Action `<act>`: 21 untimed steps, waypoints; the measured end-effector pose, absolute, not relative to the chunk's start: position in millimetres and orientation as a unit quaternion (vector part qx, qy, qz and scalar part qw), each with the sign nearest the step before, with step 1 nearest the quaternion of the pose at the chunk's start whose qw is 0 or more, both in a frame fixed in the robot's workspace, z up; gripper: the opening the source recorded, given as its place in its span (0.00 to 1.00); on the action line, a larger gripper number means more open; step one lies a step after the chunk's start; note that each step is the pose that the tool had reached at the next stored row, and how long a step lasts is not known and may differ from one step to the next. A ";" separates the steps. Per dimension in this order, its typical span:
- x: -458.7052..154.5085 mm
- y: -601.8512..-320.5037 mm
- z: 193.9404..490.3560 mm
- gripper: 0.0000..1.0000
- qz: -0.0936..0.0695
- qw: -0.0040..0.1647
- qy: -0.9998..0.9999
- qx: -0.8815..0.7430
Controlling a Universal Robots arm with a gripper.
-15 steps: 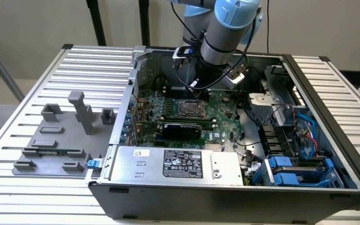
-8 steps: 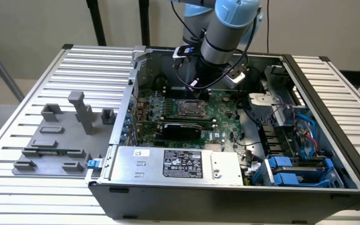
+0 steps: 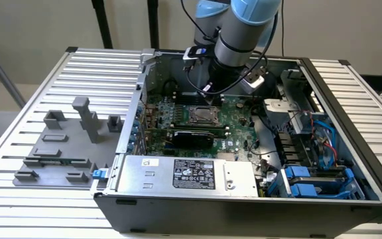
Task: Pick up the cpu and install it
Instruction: 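Install the second cpu locking lever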
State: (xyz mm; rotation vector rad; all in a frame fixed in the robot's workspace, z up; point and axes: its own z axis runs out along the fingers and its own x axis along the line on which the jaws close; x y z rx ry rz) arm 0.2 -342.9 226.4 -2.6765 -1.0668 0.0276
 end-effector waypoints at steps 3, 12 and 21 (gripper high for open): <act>-1.6 -350.4 229.8 0.11 0.009 0.130 -0.367 -0.921; -12.0 -368.6 241.4 0.11 0.010 0.127 -0.367 -0.921; -20.5 -386.9 252.4 0.11 0.011 0.123 -0.367 -0.922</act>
